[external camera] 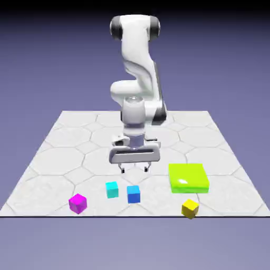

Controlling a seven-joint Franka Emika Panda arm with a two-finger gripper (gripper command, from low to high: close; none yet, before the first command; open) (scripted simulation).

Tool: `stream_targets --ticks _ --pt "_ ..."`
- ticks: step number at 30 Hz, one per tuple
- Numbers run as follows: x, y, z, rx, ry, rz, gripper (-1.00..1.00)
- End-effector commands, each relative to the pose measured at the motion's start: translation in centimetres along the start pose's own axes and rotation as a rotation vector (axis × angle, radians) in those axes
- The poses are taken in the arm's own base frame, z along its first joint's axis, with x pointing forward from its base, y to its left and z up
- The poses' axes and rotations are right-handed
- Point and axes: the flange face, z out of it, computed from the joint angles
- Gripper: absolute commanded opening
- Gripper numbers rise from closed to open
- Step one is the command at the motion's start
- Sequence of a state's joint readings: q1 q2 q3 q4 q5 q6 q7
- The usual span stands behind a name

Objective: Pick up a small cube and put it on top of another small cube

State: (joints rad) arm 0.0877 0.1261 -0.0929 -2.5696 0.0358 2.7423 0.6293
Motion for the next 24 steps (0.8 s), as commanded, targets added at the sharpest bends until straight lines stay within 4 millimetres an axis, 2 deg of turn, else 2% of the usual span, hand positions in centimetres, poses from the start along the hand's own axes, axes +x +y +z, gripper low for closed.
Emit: stream_targets --ticks 1,2,3,9,10,11,17,23,24 --pt "0.0 0.1 1.4 -0.026 -0.029 -0.004 0.0" --pt "-0.1 0.3 2.5 -0.048 -0.054 -0.007 0.0" --pt "-0.1 0.3 2.5 -0.048 -0.054 -0.007 0.0" --pt "-0.4 0.6 9.5 -0.048 -0.054 -0.007 0.0" --pt "-0.4 0.6 9.5 -0.048 -0.054 -0.007 -1.0" --pt "-0.4 0.6 9.5 -0.048 -0.054 -0.007 -1.0" --pt "0.1 0.6 2.3 -0.049 -0.054 0.011 -1.0" --pt "3.5 9.5 -2.8 -0.052 -0.05 0.415 -1.0" --pt "3.5 9.5 -2.8 -0.052 -0.05 0.415 -1.0"
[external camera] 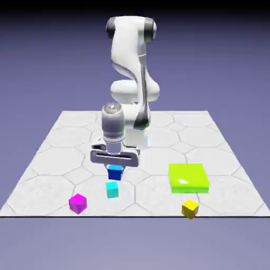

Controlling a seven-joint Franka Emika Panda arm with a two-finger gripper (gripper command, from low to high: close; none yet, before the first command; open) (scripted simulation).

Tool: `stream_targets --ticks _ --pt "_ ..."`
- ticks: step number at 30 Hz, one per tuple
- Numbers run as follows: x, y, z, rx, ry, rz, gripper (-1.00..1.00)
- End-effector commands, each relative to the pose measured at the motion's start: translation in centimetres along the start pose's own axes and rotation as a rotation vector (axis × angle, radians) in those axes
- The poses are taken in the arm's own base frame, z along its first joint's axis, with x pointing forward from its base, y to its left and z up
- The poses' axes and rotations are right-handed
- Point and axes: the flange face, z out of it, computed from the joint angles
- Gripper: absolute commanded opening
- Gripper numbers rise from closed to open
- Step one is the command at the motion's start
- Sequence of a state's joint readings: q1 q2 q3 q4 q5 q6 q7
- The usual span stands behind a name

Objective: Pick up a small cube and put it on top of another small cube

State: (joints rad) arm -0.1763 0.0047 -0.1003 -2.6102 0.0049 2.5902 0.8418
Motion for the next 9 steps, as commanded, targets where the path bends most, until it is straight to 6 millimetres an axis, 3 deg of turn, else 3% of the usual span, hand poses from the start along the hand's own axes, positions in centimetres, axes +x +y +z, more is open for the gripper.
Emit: stream_targets --ticks 1,6,7,8,9 --pt "-1.3 -1.3 1.2 -0.001 0.001 -0.042 -1.0" --pt "-1.3 -1.2 7.0 -0.001 0.001 -0.041 -1.0" --pt "-1.3 -1.2 7.0 -0.001 0.001 -0.041 1.0" --pt "-1.3 -1.2 7.0 -0.001 0.001 -0.041 1.0" --pt "-1.3 -1.3 5.8 -0.001 0.001 -0.042 1.0"
